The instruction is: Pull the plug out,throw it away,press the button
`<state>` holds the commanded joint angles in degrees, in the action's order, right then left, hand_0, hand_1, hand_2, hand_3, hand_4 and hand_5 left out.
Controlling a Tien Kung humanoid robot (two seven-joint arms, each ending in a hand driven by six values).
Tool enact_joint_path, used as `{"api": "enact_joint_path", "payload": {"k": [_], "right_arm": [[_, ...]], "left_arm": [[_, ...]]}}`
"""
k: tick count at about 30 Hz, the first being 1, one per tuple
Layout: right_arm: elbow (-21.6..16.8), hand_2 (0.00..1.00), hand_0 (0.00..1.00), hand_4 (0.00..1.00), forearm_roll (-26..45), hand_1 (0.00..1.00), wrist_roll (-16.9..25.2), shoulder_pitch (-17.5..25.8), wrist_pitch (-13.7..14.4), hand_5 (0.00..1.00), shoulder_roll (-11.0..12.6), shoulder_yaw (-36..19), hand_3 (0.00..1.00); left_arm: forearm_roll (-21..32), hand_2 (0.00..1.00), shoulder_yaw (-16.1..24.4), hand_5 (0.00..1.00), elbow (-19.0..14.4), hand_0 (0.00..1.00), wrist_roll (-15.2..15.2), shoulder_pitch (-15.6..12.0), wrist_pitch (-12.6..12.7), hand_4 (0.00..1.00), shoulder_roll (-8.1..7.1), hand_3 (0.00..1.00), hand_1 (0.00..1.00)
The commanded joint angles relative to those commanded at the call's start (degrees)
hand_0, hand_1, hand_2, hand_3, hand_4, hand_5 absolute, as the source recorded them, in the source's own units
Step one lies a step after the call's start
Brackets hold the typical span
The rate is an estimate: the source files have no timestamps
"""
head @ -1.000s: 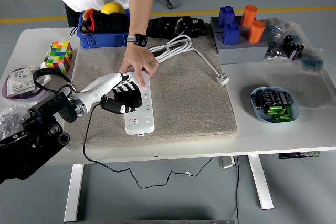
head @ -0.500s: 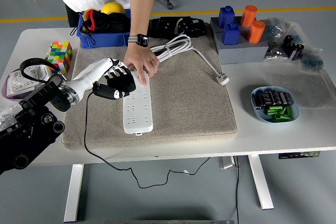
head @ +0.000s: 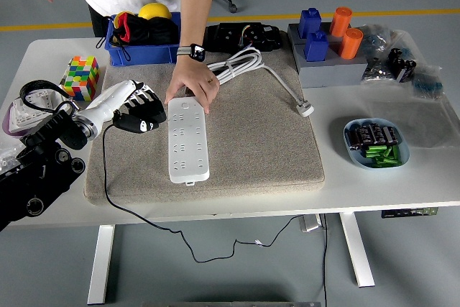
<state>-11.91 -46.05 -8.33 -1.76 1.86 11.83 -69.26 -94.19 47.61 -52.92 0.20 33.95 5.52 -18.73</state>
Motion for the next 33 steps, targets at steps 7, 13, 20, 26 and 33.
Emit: {"api": "enact_joint_path", "payload": {"k": [7, 13, 20, 26, 33], "right_arm": [[0.19, 0.657, 0.75, 0.658, 0.01, 0.667, -0.09, 0.13, -0.07, 0.516, -0.02, 0.07, 0.619], [0.14, 0.657, 0.749, 0.658, 0.03, 0.667, -0.06, 0.15, -0.07, 0.516, -0.03, 0.13, 0.619], [0.03, 0.657, 0.749, 0.658, 0.15, 0.667, -0.01, 0.07, -0.02, 0.515, -0.08, 0.14, 0.62], [0.11, 0.657, 0.749, 0.657, 0.15, 0.667, -0.05, 0.15, -0.03, 0.515, -0.05, 0.19, 0.62], [0.14, 0.657, 0.749, 0.658, 0.22, 0.667, -0.04, 0.23, -0.04, 0.515, -0.07, 0.3, 0.62]], "left_arm": [[0.44, 0.38, -0.54, 0.002, 1.9, 0.444, -0.26, -0.06, 0.36, 0.687, -0.11, 0.576, 0.363], [0.02, 0.636, -0.44, 0.002, 1.84, 0.688, -0.18, -0.54, -0.43, 0.814, -0.26, 0.642, 0.659], [-0.14, 0.747, -0.51, 0.002, 1.76, 0.774, -0.13, -0.62, -0.57, 0.885, -0.23, 0.766, 0.765], [-0.71, 0.736, -0.15, 0.002, 1.05, 0.769, 0.01, -0.84, -0.25, 0.893, -0.26, 0.767, 0.752], [-0.82, 0.614, 0.91, 0.002, -2.5, 0.664, 0.23, -0.73, -0.02, 0.888, -0.23, 0.759, 0.635]]}}
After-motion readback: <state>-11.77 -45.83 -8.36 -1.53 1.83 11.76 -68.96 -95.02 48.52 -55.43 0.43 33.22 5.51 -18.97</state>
